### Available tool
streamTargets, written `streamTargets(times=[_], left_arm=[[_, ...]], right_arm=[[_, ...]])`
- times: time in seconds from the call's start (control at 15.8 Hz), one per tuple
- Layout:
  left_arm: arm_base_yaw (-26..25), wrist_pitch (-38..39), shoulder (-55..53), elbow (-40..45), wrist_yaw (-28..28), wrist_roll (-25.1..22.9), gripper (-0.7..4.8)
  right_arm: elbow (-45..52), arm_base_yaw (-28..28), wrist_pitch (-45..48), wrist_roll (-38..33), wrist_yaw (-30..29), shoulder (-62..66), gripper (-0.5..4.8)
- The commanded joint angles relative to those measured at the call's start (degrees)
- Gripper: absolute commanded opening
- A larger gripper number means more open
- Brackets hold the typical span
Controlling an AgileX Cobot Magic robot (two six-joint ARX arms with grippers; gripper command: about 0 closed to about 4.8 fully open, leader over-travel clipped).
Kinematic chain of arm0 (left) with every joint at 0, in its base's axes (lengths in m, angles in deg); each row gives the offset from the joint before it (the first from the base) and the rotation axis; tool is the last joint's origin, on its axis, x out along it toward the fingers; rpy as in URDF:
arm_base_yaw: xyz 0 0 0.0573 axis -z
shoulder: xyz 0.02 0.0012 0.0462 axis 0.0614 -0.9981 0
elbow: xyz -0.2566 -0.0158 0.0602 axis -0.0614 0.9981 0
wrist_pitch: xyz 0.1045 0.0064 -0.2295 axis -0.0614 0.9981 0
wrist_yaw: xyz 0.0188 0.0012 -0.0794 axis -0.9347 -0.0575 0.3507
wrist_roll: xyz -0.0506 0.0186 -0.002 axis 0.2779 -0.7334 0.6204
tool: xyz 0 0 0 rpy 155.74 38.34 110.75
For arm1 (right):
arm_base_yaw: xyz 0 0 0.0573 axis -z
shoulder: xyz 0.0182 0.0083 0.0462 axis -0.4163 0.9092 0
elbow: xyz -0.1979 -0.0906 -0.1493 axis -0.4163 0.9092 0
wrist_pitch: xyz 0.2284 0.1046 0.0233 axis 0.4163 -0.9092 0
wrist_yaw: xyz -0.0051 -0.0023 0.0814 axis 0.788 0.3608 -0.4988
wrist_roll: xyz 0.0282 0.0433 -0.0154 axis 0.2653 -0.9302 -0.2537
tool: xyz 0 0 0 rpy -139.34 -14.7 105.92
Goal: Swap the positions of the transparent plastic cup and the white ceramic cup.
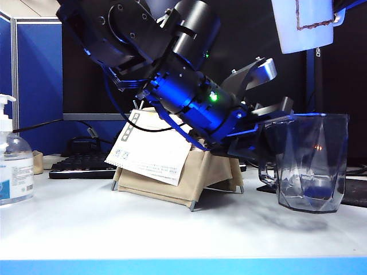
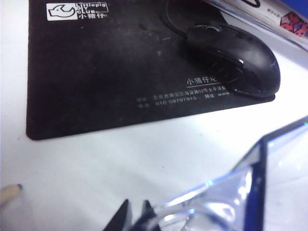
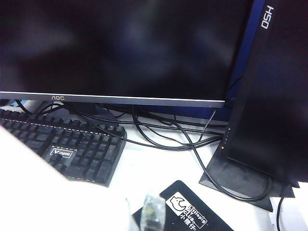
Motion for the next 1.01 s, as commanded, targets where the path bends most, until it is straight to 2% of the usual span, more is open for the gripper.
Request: streamTargets(times=[0.06, 0.19, 0.76, 0.89, 0.95, 1.01], left_arm=[[-0.09, -1.22, 0.13, -0.28, 0.24, 0.07, 0.76], [-0.09, -1.2, 0.13, -0.28, 0.24, 0.24, 1.27], [-0.09, 1.03, 1.11, -0.37, -0.09, 1.07, 1.3], [-0.09, 2.86, 2.99, -0.35, -3.13, 0.72, 1.3], [-0.09, 4.15, 5.01, -0.33, -5.49, -0.96, 1.3], [-0.11, 4.57, 6.1, -0.33, -5.53, -1.16, 1.3]], right_arm=[[-0.76, -0.04, 3.67, -0.57, -0.48, -0.57, -0.06], [-0.76, -0.04, 3.72, -0.57, -0.48, -0.57, -0.06], [-0.79, -0.04, 3.91, -0.57, -1.18, -0.57, -0.06], [-0.81, -0.04, 3.89, -0.57, -1.57, -0.57, -0.06], [-0.83, -0.04, 4.07, -0.59, -1.6, -0.55, -0.06], [-0.9, -0.04, 4.04, -0.57, -1.6, -0.57, -0.06]])
